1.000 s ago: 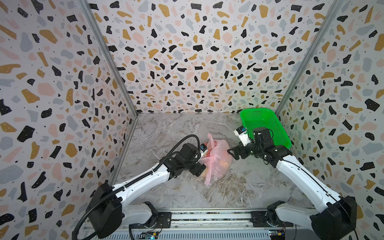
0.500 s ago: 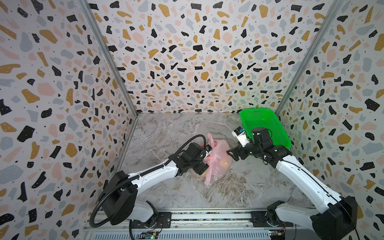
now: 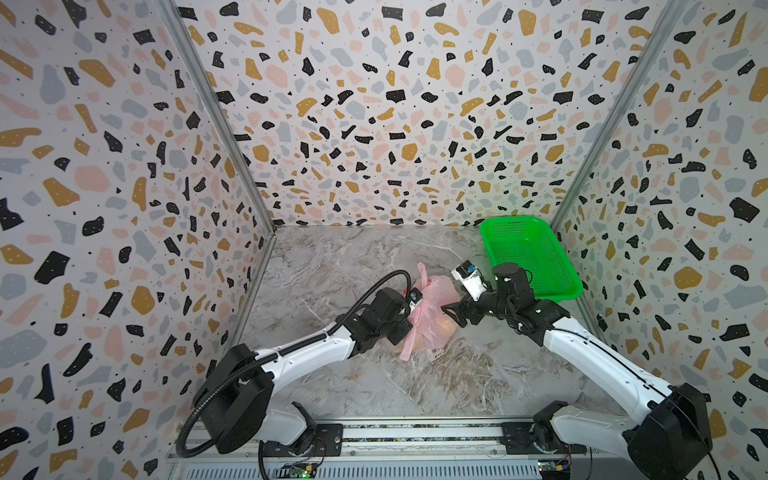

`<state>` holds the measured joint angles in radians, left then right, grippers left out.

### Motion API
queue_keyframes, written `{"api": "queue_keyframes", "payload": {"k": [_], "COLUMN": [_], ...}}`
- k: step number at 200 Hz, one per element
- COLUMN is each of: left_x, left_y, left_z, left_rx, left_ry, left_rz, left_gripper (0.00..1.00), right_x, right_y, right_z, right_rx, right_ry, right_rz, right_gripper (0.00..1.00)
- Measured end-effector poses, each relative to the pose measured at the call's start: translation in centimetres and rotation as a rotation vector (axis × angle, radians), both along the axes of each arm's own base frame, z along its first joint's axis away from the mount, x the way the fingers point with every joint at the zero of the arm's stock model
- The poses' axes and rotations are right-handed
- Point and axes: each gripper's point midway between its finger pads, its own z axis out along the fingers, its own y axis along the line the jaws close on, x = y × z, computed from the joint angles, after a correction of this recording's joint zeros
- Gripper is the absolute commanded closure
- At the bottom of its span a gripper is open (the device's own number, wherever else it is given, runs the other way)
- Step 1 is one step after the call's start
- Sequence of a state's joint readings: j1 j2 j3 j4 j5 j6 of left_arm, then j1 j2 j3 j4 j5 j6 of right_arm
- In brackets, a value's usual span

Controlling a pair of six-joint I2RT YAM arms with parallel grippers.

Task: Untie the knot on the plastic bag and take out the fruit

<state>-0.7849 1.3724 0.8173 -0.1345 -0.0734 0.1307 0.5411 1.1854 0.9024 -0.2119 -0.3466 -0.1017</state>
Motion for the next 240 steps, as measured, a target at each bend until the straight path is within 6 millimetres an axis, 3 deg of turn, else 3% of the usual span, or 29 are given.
{"api": "queue_keyframes", "payload": {"k": [32,101,122,141,181,192,205,240], "left_x": [-0.2,-0.2,-0.3,-0.3,-0.1,-0.1,0.0,0.5], "left_y": [0.2,0.4,0.6,0.6,0.9,1.0,1.1,1.9], "left_z": [1.0,0.8,0.9,1.0,1.3,1.4,1.4,1.6], "left_rx": [0.002,0.032,0.033,0.032,0.034,0.036,0.040,0.047], "left_ry": [-0.040,-0.062,-0.068,-0.073,-0.087,-0.091,-0.097,-0.114], "left_rz": [-0.013,-0.021,-0.022,-0.021,-0.008,-0.003,0.006,0.063], "left_gripper": [0.98,0.99,0.99,0.99,1.00,1.00,1.00,1.00], "right_x": [0.6,2.0,2.4,3.1,3.5,3.6,3.6,2.8], "right_y": [1.6,4.2,4.4,4.6,4.6,4.6,4.5,3.6], "right_z": [0.4,-3.3,-3.9,-4.6,-5.2,-5.1,-4.8,-3.3], "right_rx": [0.010,-0.081,-0.113,-0.140,-0.168,-0.169,-0.167,-0.133], "right_ry": [-0.078,-0.115,-0.137,-0.148,-0.164,-0.170,-0.178,-0.191], "right_rz": [0.061,0.216,0.243,0.253,0.257,0.254,0.246,0.196], "right_gripper": [0.09,0.15,0.25,0.40,0.87,0.95,1.00,1.00]}}
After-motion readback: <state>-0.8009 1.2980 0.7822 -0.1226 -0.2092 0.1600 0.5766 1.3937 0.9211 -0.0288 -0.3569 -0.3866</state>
